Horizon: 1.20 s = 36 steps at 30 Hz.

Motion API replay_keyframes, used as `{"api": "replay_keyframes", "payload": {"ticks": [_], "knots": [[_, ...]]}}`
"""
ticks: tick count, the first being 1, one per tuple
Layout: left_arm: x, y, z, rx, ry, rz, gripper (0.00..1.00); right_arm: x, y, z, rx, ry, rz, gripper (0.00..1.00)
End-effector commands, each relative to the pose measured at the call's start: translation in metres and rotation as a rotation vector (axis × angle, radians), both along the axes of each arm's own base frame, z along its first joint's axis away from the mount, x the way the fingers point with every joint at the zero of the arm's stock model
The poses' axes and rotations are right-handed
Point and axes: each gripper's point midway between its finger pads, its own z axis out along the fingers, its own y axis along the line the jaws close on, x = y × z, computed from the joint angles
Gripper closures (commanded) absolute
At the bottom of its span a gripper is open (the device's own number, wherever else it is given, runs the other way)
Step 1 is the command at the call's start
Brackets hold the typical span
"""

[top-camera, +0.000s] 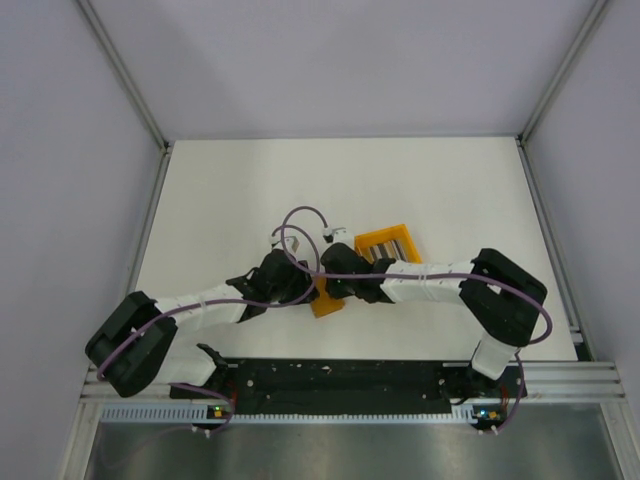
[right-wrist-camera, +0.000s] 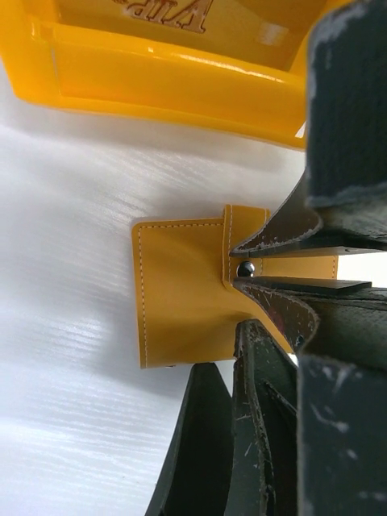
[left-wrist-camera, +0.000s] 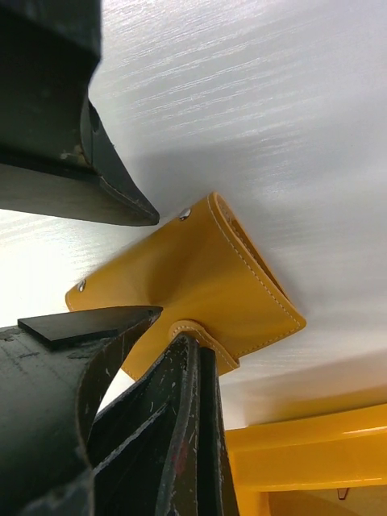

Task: Put the credit cards into the card holder
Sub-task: Close the card holder at the center of the board.

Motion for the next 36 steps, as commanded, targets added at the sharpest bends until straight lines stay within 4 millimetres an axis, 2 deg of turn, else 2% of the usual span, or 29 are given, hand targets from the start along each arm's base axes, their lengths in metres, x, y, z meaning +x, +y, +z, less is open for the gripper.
{"api": "replay_keyframes", "payload": {"ticks": [1,4,8,15,19,24,31,36], "knots": [[-0.005,0.01,-0.012,0.038,0.022,0.024,0.51,-0.062,-0.058,-0.078,-0.262,0.226,0.017,0.9],[-0.006,0.01,-0.013,0.035,0.025,0.028,0.52,-0.072,-0.049,-0.077,-0.215,0.247,0.004,0.9],[-0.007,0.013,-0.016,0.041,0.031,0.042,0.52,-0.08,-0.048,-0.076,-0.181,0.273,-0.047,0.9],[-0.009,0.019,-0.016,0.037,0.023,0.072,0.52,-0.081,-0.057,-0.065,-0.128,0.247,-0.145,0.9],[-0.008,0.017,-0.015,0.021,0.019,0.072,0.53,-0.084,-0.05,-0.055,-0.099,0.232,-0.126,0.9],[-0.009,0.016,-0.016,0.019,0.021,0.063,0.53,-0.068,-0.039,-0.031,-0.068,0.134,-0.088,0.82],[-0.012,0.017,-0.016,0.02,0.022,0.05,0.54,-0.044,-0.018,0.005,-0.03,0.03,-0.048,0.79],[-0.014,0.018,-0.017,0.02,0.022,0.053,0.54,-0.038,-0.012,0.013,-0.01,0.027,-0.049,0.8]]}}
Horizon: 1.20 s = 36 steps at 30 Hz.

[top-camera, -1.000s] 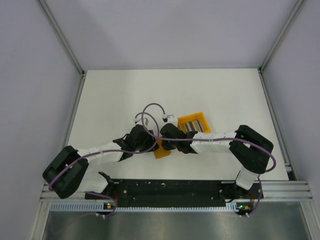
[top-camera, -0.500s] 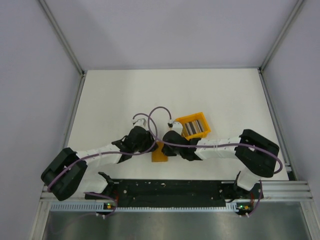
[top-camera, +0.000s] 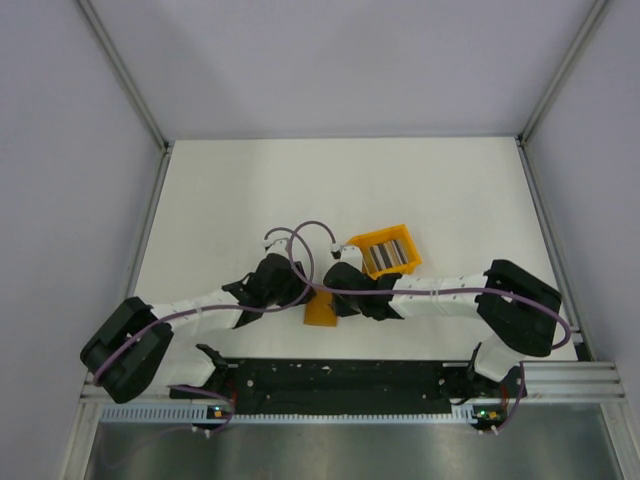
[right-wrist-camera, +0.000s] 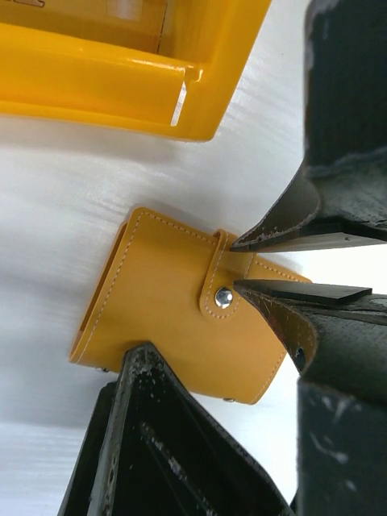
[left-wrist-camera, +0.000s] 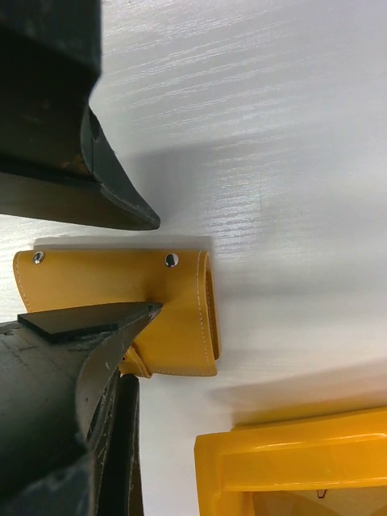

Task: Put the credit cards into the card holder
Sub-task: Close the card holder at the center of the board.

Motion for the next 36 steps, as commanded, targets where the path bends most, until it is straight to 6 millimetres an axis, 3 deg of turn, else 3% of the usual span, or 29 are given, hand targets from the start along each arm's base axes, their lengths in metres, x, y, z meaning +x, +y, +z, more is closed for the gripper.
{"api": "replay_keyframes", "payload": {"ticks": [1,26,29,36], "knots": [[-0.014,0.013,-0.016,0.049,0.046,-0.006,0.54,0.005,0.0,0.01,-0.024,-0.01,0.018,0.81],[-0.014,0.014,-0.017,0.055,0.047,-0.005,0.54,0.018,0.028,0.048,0.118,-0.095,0.025,0.8],[-0.013,0.012,-0.016,0.051,0.044,-0.004,0.54,0.019,0.031,0.039,0.097,-0.083,0.034,0.8],[-0.014,0.013,-0.014,0.05,0.045,-0.007,0.54,0.007,0.027,-0.006,0.009,0.022,0.04,0.82]]}}
